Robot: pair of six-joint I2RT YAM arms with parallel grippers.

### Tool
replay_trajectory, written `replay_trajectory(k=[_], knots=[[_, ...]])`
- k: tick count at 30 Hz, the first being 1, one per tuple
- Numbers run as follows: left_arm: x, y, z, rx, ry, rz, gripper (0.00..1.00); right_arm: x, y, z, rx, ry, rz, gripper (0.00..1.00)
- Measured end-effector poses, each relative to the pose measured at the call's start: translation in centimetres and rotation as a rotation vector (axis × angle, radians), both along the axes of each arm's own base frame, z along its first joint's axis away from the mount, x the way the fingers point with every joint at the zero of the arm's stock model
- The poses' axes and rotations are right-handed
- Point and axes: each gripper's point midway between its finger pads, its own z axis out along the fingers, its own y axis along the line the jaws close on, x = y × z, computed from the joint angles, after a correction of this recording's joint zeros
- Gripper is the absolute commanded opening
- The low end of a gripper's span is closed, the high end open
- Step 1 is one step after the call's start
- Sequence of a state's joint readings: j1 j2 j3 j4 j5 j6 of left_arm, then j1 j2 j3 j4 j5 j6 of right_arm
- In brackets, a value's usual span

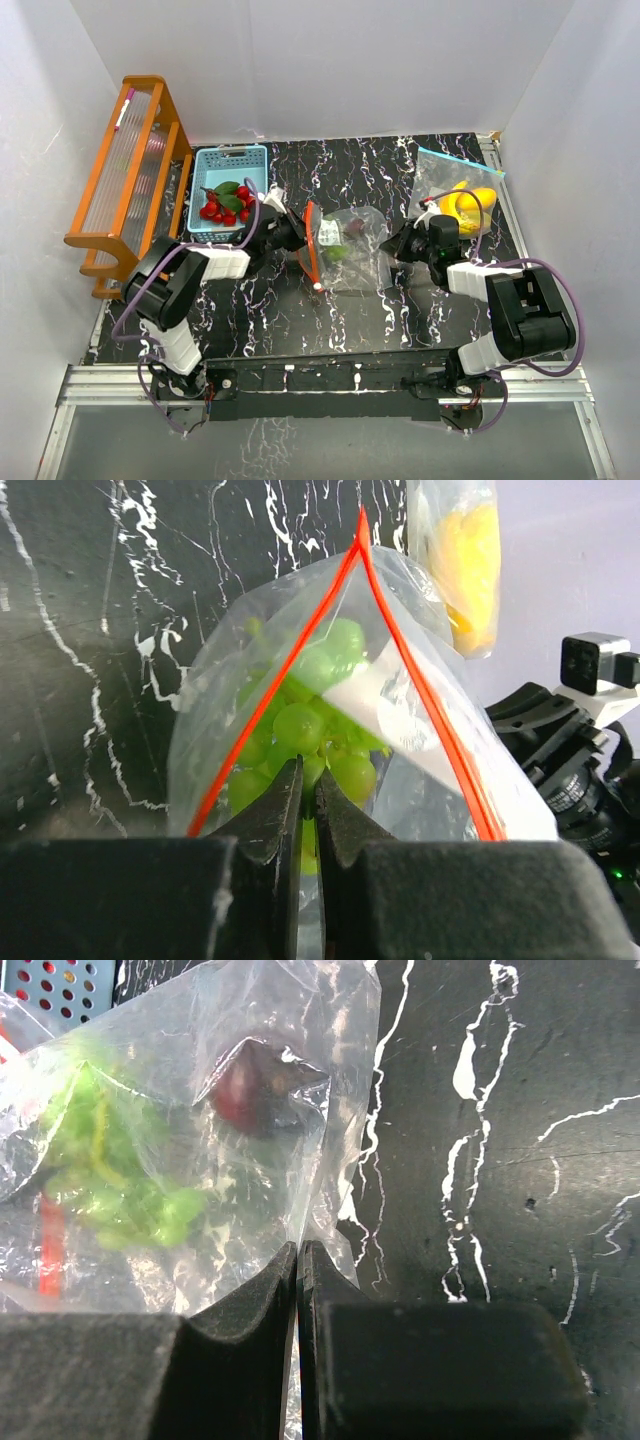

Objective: Open the zip-top bag and remove the fake food
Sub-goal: Pick up the fake fruit from the zipper food storage bag.

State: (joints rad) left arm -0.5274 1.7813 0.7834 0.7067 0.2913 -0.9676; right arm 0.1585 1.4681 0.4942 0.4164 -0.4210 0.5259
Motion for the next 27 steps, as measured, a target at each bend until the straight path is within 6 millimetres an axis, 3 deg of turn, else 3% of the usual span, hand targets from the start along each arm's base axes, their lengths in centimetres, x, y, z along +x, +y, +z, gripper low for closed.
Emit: replay_trajectory(k=[5, 12, 15, 18, 27], knots=[[-0.5, 1.8, 1.7, -0.007, -0.021, 0.032, 0.00, 0.5, -1.2, 0.0, 0.003, 0.001, -0.033, 0.08], [-2.1, 2.9, 4.0, -0.002, -0.035, 0.023, 0.00, 0.9, -2.3, 0.0, 0.007, 0.003, -0.061, 0.08], [-2.8, 3.8, 6.2, -0.007, -0.065, 0.033, 0.00, 1.0, -2.9, -0.2, 0.009, 0.010, -0.075, 0.08], [-2.1, 5.1, 7.5, -0.018, -0.091, 0.067, 0.00, 1.2, -3.4, -0.2, 0.013, 0.008, -0.086, 0.08], [-0.5, 7.3, 5.0, 0.028, -0.013, 0.134, 0.00, 1.6, -3.6, 0.3, 0.020, -0.003, -0.083, 0.08]])
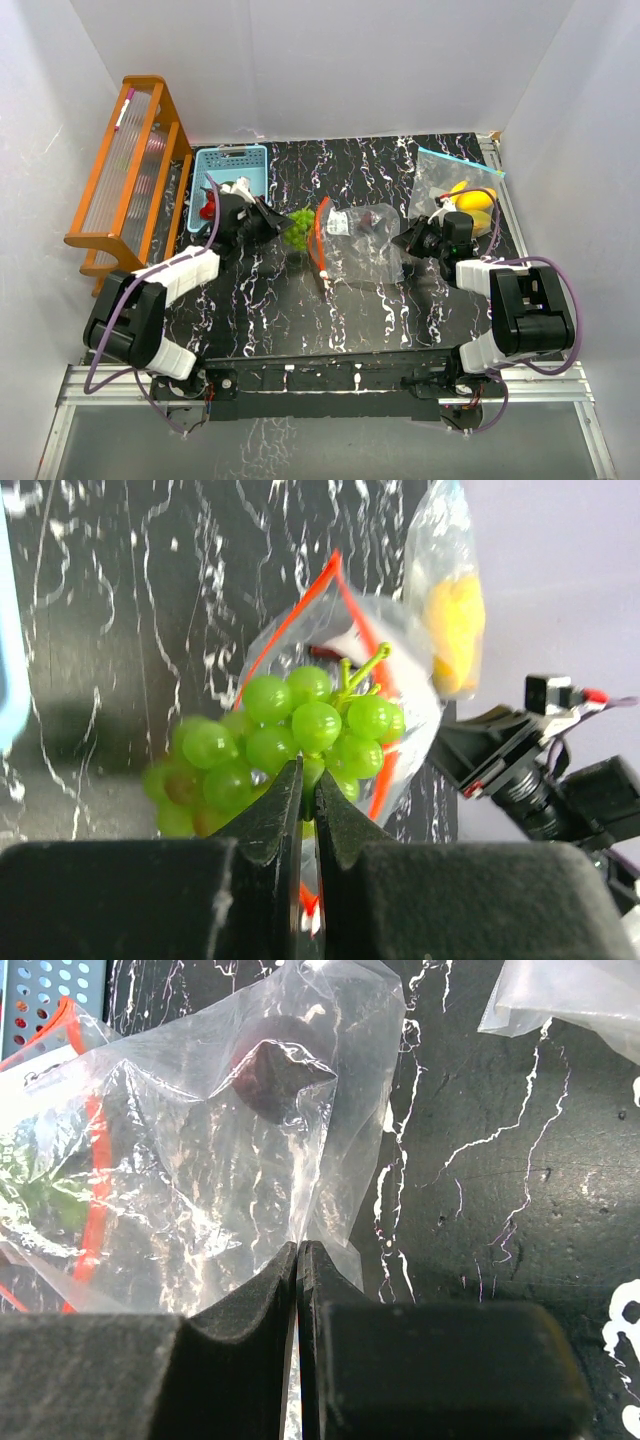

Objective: Open the zip-top bag and remove the fake food
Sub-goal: Pick up the fake fruit from the zipper food storage bag, then place the fake fruit in the bin.

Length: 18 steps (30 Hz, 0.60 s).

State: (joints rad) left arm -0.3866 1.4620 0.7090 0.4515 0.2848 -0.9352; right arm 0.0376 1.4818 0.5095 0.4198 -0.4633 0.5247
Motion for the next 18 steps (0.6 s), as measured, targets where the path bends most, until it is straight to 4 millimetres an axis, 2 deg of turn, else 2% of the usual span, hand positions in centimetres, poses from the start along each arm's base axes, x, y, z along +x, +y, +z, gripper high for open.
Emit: replay_trajectory(k=[2, 5, 8, 10, 13, 18], knots=[[1.1, 0.4, 0.9, -0.004, -0.009, 0.017, 0.00, 0.0, 0.0, -0.1, 0.002, 0.004, 0.003, 0.08], [3.6, 1.3, 3.7, -0.022, -0.063, 0.060, 0.00, -0.2, 0.2, -0.6, 0.007, 0.019, 0.011, 0.08], [6.0, 2.8, 6.3, -0.037, -0.119, 0.115, 0.00, -0.3, 0.3, -1.1, 0.013, 0.032, 0.021, 0.08], [7.3, 4.4, 7.3, -0.042, -0.140, 0.157, 0.00, -0.4, 0.4, -1.3, 0.016, 0.039, 0.026, 0.08], [9.1, 7.3, 7.6, -0.034, -0.142, 0.227, 0.00, -0.4, 0.4, -1.3, 0.019, 0.039, 0.030, 0.08], [12.9, 11.6, 6.4, 0.007, -0.122, 0.336, 0.00, -0.3, 0.6, -1.3, 0.027, 0.032, 0.042, 0.08]])
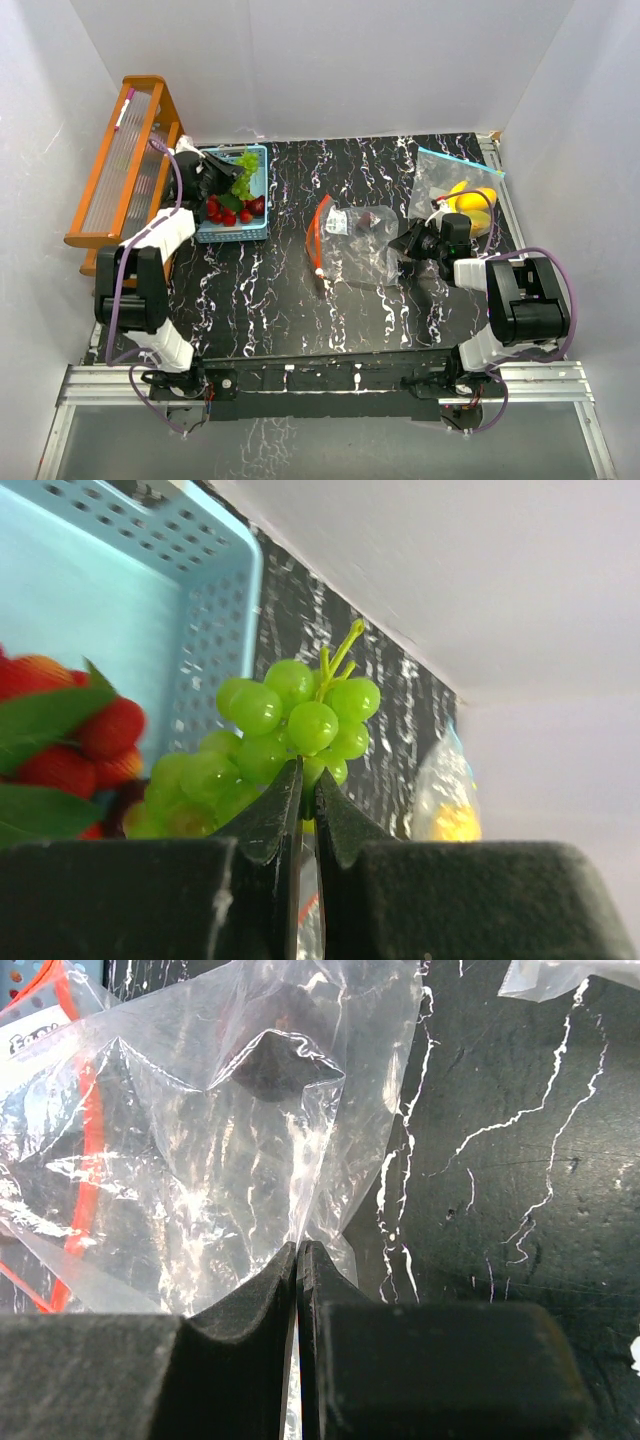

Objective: Open the zip-top bag and remove the fake food
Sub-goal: Place the fake fruit in the bin.

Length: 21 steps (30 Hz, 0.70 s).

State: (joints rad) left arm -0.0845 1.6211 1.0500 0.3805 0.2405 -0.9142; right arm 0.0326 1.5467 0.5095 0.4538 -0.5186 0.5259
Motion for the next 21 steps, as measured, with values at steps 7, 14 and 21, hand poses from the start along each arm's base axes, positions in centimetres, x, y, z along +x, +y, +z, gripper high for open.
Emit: replay_trajectory(k=[7, 14, 21], knots=[[4.4, 2.8, -5.4, 0.050, 0.092, 0.095, 0.47, -0.1, 0.4, 0.2, 0.016, -0.010, 0.025, 0.08], [5.6, 2.4, -5.5, 0.034, 0.092, 0.080, 0.59, -0.3, 0.8, 0.5, 0.032, -0.013, 0.051, 0.08], [1.3, -0.1, -2.5, 0.074, 0.036, 0.046, 0.33, -0.5, 1.0, 0.5, 0.039, -0.015, 0.062, 0.08]])
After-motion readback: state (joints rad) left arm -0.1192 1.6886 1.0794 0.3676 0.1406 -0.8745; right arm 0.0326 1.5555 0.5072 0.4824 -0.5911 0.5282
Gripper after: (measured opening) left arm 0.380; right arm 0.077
